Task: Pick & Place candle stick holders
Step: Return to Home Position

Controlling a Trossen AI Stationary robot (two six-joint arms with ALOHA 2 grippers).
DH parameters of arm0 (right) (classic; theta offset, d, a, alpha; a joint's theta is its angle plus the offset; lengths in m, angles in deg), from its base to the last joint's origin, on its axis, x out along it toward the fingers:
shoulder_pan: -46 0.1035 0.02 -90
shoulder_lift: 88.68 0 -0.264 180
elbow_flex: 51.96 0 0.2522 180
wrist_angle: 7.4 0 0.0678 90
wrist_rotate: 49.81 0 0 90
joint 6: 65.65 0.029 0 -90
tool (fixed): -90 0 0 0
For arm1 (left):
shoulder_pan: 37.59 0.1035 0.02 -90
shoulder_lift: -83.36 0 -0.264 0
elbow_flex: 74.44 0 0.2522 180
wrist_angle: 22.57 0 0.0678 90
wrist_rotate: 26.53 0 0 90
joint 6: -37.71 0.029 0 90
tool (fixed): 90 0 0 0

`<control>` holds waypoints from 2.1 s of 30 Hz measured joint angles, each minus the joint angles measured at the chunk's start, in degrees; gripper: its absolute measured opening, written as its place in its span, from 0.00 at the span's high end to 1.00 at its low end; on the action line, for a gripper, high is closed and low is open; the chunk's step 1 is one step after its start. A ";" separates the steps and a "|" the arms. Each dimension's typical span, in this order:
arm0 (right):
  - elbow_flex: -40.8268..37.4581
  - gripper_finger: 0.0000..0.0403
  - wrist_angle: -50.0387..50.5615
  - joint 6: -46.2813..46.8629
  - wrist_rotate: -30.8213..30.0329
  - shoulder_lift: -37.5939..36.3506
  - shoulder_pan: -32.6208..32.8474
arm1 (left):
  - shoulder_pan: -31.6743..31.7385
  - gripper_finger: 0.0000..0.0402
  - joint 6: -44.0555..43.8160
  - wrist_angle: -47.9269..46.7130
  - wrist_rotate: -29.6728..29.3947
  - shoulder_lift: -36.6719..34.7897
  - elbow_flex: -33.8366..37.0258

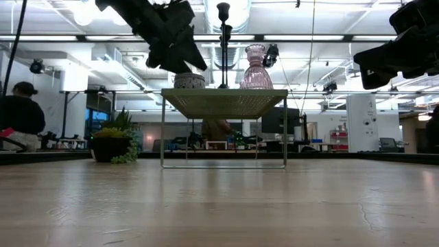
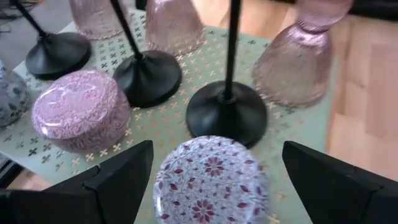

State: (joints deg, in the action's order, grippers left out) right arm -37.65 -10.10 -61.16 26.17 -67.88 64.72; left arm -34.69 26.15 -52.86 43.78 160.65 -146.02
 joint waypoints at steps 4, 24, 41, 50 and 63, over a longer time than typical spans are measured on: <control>0.00 0.98 0.00 -0.09 0.02 -0.02 -0.01 | 0.00 0.10 0.25 0.47 3.58 -2.33 -0.21; 0.00 0.98 -1.51 3.25 -0.11 -0.18 0.00 | -14.39 0.95 5.96 10.70 5.60 -16.00 11.54; 0.00 0.98 0.02 3.49 -1.18 -5.02 0.00 | -19.39 0.97 9.56 39.25 4.21 -31.61 43.90; 0.00 0.98 0.02 2.74 -1.18 -5.58 0.00 | -19.21 0.97 11.16 54.49 4.73 -38.56 57.32; 0.00 0.98 0.05 2.51 -1.16 -6.48 -0.01 | -19.19 0.97 14.46 51.17 5.71 -47.79 57.32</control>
State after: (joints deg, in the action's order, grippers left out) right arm -37.65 -10.05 -58.65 25.01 -74.36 64.70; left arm -53.88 40.61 -1.69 49.49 112.86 -88.70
